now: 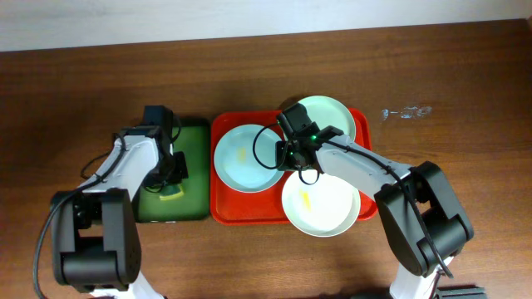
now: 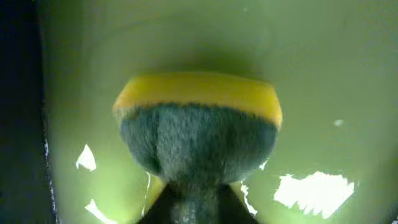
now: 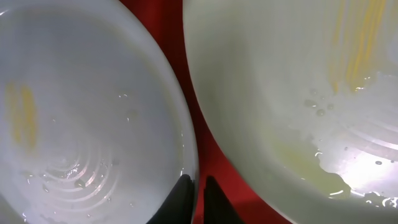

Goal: Clean dirty plates on tray and stack at the side
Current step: 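Scrub the light blue plate with the held sponge using the left gripper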

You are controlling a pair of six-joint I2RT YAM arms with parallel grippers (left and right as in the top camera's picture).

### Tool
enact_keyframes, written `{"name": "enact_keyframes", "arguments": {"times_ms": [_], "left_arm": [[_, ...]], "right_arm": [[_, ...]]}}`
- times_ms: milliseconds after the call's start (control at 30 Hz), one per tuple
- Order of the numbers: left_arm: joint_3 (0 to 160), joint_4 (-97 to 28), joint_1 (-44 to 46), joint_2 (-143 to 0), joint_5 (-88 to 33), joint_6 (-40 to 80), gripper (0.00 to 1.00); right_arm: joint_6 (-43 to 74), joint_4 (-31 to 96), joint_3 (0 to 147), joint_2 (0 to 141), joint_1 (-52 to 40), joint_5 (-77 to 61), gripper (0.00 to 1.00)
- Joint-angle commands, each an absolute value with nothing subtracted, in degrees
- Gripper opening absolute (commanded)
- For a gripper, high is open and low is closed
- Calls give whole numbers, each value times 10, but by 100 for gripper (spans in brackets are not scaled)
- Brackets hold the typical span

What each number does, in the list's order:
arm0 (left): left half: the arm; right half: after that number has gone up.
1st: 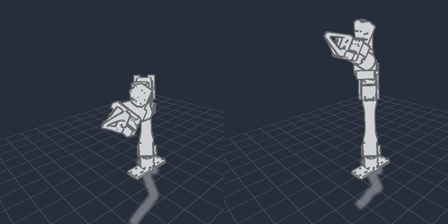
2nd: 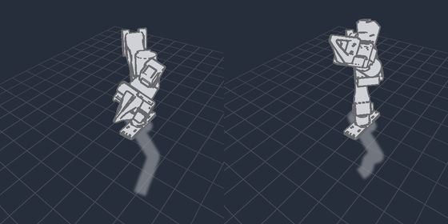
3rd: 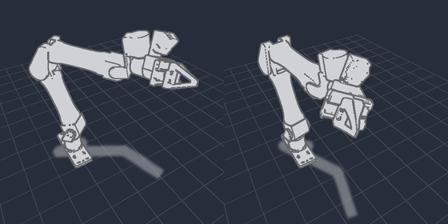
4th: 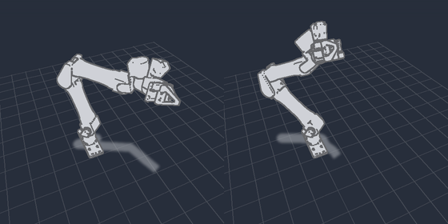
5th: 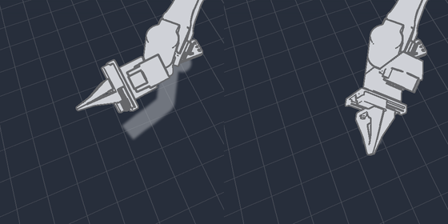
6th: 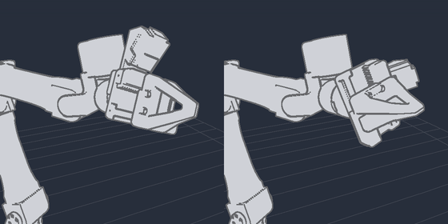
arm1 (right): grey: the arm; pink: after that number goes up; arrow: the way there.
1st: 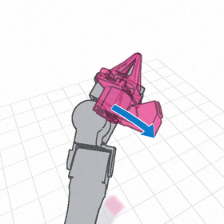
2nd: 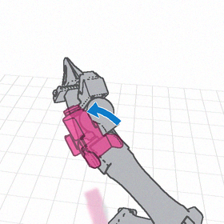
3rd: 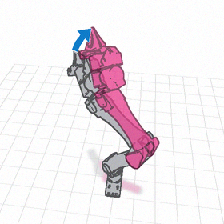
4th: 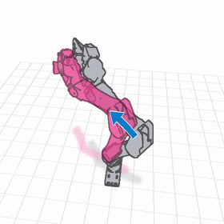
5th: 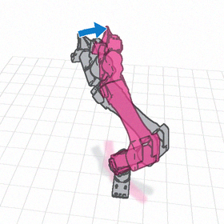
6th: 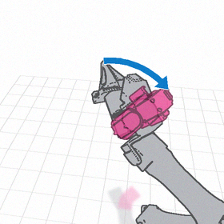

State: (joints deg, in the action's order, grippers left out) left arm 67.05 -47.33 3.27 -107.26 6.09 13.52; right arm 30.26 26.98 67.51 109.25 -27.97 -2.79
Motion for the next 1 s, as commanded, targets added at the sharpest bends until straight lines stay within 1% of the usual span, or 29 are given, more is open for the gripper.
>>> {"name": "enact_keyframes", "arguments": {"times_ms": [0, 33, 67, 200, 233, 267, 367, 400, 467, 533, 600, 667, 767, 833, 900, 967], "left_arm": [[665, -473, 32, -1091, 25, 128, 0], [678, -481, 32, -1090, 23, 112, 0], [695, -495, 32, -1087, 23, 110, 0], [755, -501, 33, -1014, 23, 104, 0], [755, -497, 33, -988, 23, 104, 0], [755, -497, 34, -981, 22, 104, 0], [755, -486, 51, -981, -20, 59, 0], [755, -479, 60, -981, -20, 53, 0], [755, -474, 71, -981, -20, 28, 0], [755, -460, 95, -981, -22, 5, 0], [755, -442, 115, -981, -25, 6, 0], [755, -431, 136, -981, -57, 6, 0], [755, -392, 177, -995, -66, 51, 0], [755, -377, 181, -1018, -74, 98, 0], [755, -369, 181, -1047, -112, 98, 0], [755, -355, 181, -1082, -103, 98, 0]], "right_arm": [[305, 276, 680, 1082, -284, -5, 22], [305, 276, 680, 1082, -284, -6, 30], [305, 276, 680, 1082, -284, -6, 32], [305, 274, 680, 1082, -284, -6, 33], [305, 270, 680, 1082, -284, -6, 31], [305, 269, 680, 1082, -284, -6, 23], [305, 267, 679, 1093, -285, -6, 11], [305, 266, 679, 1096, -285, -10, 4], [305, 264, 679, 1096, -285, -15, 4], [305, 294, 688, 1085, -272, -15, 4], [321, 302, 691, 1080, -269, -32, 4], [322, 300, 691, 1081, -269, -32, 4], [322, 298, 690, 1081, -270, -55, 4], [322, 298, 690, 1081, -270, -58, 4], [322, 298, 690, 1081, -270, -58, 4], [322, 298, 690, 1081, -270, -58, 4]]}}
